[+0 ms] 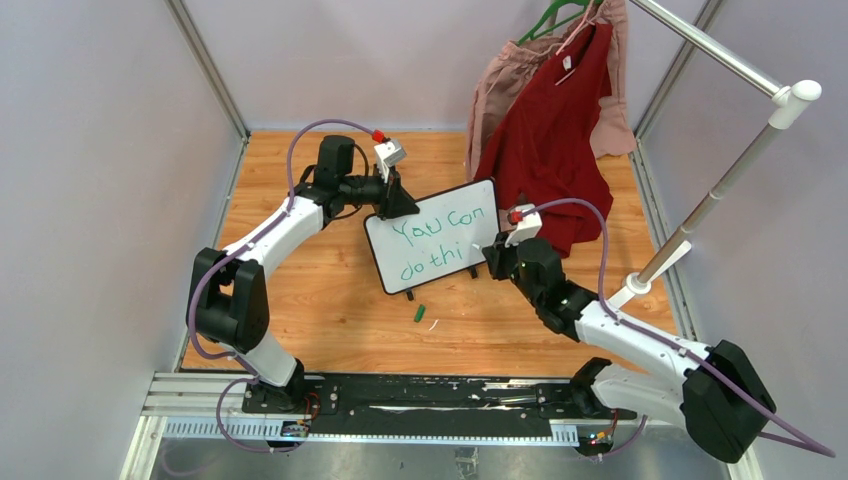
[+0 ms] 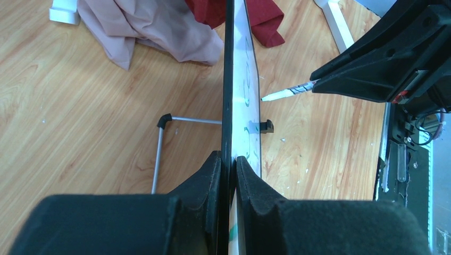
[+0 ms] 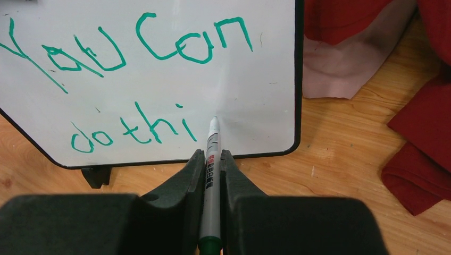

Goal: Write a sentence on the whiteboard

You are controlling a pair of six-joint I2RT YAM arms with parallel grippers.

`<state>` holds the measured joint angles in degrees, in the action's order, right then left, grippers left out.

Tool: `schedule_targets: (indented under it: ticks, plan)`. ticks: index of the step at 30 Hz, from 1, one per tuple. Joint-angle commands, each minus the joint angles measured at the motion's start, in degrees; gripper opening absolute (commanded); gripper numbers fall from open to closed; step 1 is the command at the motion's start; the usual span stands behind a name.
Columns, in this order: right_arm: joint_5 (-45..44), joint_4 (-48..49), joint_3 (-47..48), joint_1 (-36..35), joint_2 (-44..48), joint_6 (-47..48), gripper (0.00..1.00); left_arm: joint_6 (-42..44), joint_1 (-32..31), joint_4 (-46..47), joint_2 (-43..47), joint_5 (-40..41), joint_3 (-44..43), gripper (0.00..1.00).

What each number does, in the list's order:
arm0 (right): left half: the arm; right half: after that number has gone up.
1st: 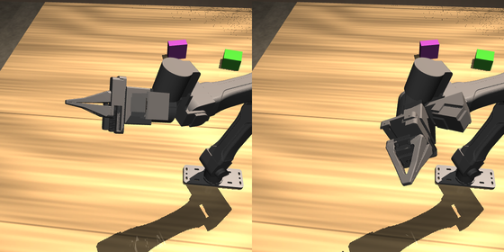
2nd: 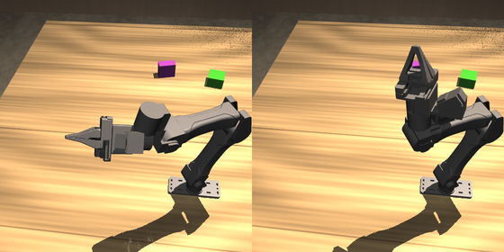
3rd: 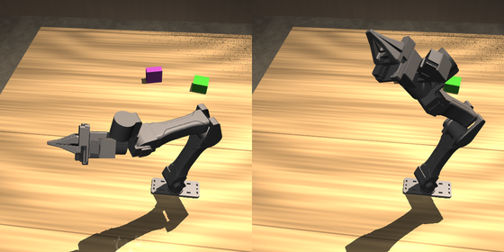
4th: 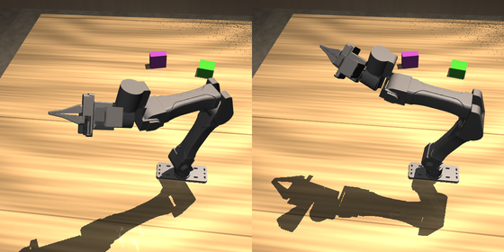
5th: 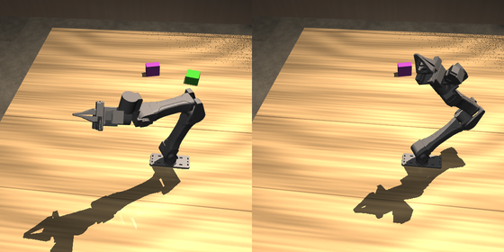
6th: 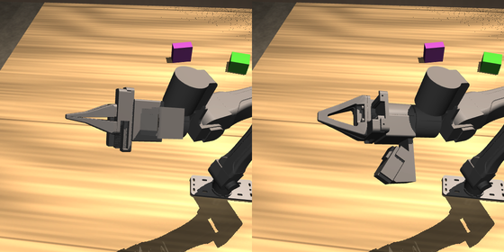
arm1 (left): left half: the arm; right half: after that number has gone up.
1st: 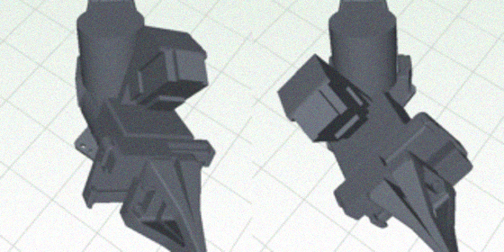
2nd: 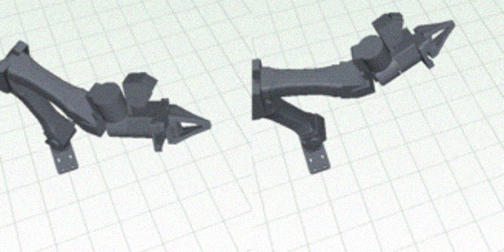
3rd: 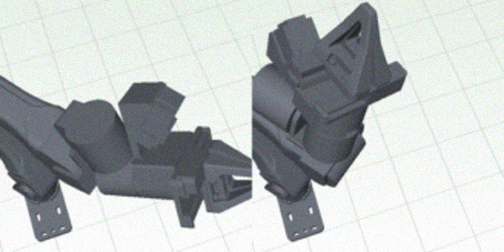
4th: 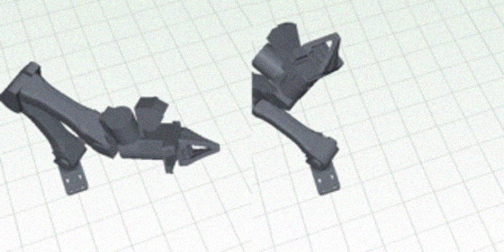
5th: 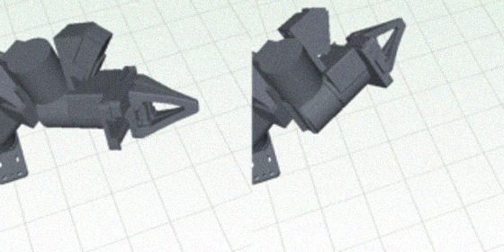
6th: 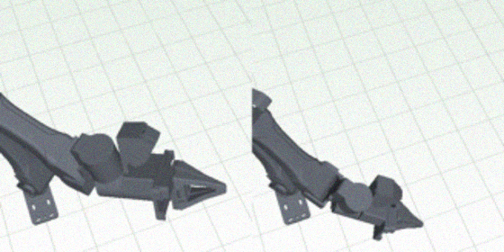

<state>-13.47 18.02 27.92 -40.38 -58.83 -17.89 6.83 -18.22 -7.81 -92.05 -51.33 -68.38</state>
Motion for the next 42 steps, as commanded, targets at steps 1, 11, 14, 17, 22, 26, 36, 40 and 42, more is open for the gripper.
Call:
schedule_targets:
  ticks: [1, 11, 14, 17, 22, 26, 36, 40, 42]
  plan:
    - [-0.48, 1.41, 2.37, -0.71, -1.02, 1.41, 0.0, 1.67, -0.59, 1.31, 0.01, 2.06, 1.13, 0.0]
    - [-1.14, 2.63, 3.37, -1.54, -2.08, 1.42, 0.0, 1.58, -0.6, 1.48, 0.03, 2.16, 1.14, 0.0]
    - [-1.55, 3.02, 3.27, -1.52, -1.9, 1.34, 0.0, 1.5, -0.59, 1.48, 0.12, 2.25, 1.12, 0.0]
    - [-1.86, 2.94, 3.37, -1.48, -2.05, 1.3, 0.0, 1.44, -0.59, 1.57, 0.12, 2.16, 1.14, 0.0]
    - [-2.0, 3.03, 3.67, -1.46, -2.61, 1.22, 0.0, 1.4, -0.59, 1.65, 0.27, 2.12, 1.2, 0.0]
    - [-2.04, 2.72, 4.11, -1.53, -3.04, 1.27, 0.0, 1.34, -0.59, 1.66, 0.29, 2.15, 1.22, 0.0]
    - [-1.75, 2.45, 4.66, -1.5, -4.21, 1.19, 0.0, 1.08, -0.59, 2.01, 0.32, 2.03, 1.22, 0.0]
    - [-0.83, 2.33, 5.18, -1.56, -4.99, 1.11, 0.0, 0.99, -0.67, 2.1, 0.32, 2.02, 1.23, 0.0]
    - [-0.59, 2.28, 5.3, -1.66, -5.3, 1.04, 0.0, 0.92, -0.68, 2.1, 0.28, 1.97, 1.23, 0.0]
